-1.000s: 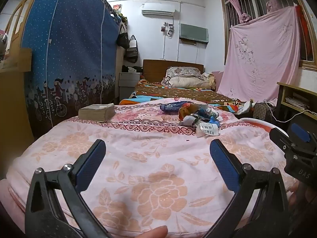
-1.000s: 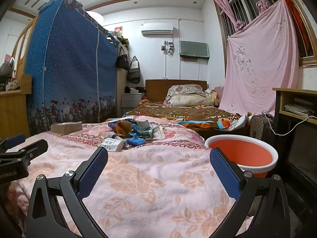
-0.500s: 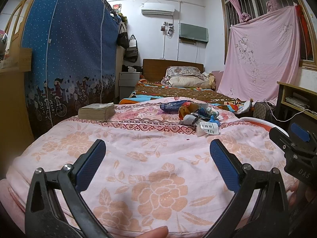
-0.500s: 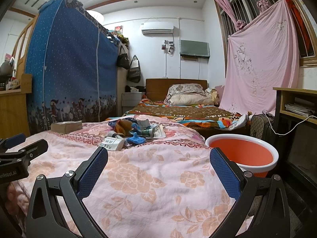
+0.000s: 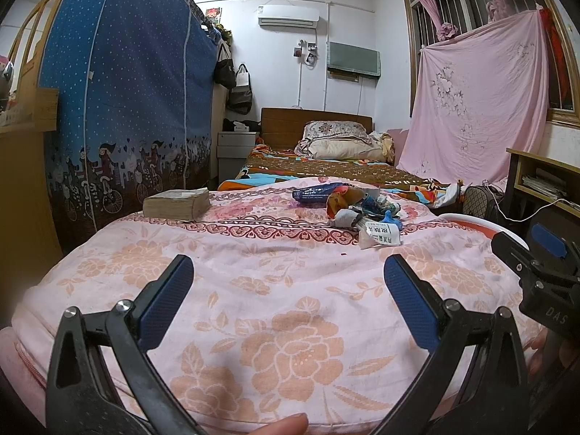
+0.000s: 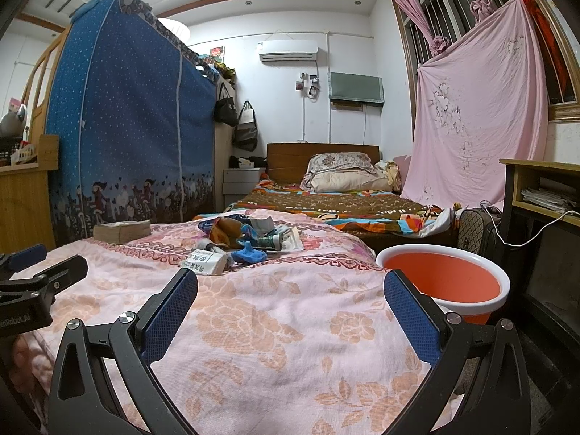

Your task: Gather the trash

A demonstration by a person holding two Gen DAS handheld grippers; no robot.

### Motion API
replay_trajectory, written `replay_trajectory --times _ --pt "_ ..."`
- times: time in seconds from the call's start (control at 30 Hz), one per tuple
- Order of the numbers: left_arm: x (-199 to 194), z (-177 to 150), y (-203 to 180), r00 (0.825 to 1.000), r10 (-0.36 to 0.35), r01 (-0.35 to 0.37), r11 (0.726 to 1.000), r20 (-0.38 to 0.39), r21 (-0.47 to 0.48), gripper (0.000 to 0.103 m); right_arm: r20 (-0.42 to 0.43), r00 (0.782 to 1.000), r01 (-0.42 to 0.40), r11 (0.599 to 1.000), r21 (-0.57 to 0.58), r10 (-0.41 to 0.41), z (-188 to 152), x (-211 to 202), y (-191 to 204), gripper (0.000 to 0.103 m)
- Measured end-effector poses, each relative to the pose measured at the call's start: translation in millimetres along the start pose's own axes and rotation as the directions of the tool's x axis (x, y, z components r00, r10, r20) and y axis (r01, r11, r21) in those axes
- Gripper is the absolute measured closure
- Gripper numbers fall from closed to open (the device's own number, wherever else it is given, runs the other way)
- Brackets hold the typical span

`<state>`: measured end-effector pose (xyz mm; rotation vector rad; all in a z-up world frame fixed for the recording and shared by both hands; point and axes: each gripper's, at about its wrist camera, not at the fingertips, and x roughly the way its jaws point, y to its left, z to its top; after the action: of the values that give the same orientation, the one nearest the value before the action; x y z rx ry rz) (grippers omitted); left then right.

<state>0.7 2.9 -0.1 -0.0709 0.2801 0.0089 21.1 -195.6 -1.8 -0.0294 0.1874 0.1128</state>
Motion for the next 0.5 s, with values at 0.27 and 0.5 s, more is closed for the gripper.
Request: replay_trajectory --times 0.27,0.5 --pt "0.0 0.0 -0.1 1.0 0.0 0.0 1.0 0.0 0.0 0.011 -0.003 1.0 0.0 1.0 0.001 0.0 -2.1 0.9 0.9 0.0" --pt "0.1 0.0 -0.1 1.0 0.0 0.0 1.0 -0.001 0.001 0.011 -0.003 1.0 0.0 1.0 0.001 0.0 -1.3 0.7 0.7 0.0"
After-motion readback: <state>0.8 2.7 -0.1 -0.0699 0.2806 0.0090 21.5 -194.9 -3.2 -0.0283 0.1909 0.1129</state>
